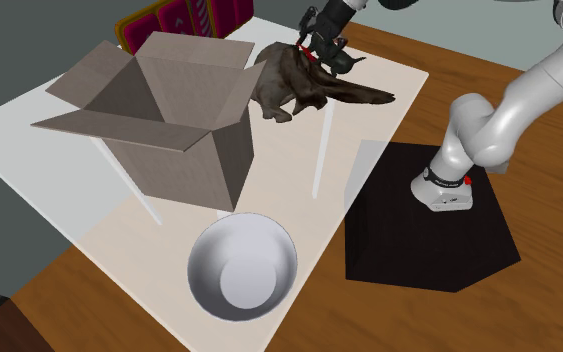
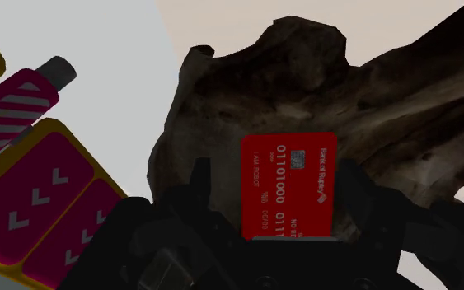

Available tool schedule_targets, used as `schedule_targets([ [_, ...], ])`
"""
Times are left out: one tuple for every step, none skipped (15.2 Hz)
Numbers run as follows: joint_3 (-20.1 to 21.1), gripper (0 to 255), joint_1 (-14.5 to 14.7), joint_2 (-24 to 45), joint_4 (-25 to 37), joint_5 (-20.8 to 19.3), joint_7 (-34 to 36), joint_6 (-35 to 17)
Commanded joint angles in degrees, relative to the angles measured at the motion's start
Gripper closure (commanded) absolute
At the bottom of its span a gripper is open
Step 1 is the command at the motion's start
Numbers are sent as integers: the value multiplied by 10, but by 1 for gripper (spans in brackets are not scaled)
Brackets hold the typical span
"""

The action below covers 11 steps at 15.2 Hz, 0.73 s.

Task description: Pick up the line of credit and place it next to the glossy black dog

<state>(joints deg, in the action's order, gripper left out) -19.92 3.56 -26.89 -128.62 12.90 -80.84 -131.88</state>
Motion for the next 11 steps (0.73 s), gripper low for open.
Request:
schedule_targets([
  [0, 0, 0, 0, 0, 0, 0, 0],
  [-3, 0, 7, -23, -16, 13, -17, -19],
  [-7, 0, 15, -47, -32, 26, -35, -38],
  [-11, 0, 24, -71, -48, 39, -53, -56],
  [-15, 0, 34, -96, -64, 52, -72, -75],
  [-16, 0, 36, -103, -68, 54, -76, -79],
  [-17, 0, 40, -97, -69, 57, -78, -86],
  [-18, 0, 43, -91, -70, 60, -80, -94],
  [-19, 0, 47, -85, -71, 63, -82, -101],
  [-21, 0, 51, -79, -72, 66, -84, -108],
  [-22, 0, 55, -73, -72, 70, -86, -115],
])
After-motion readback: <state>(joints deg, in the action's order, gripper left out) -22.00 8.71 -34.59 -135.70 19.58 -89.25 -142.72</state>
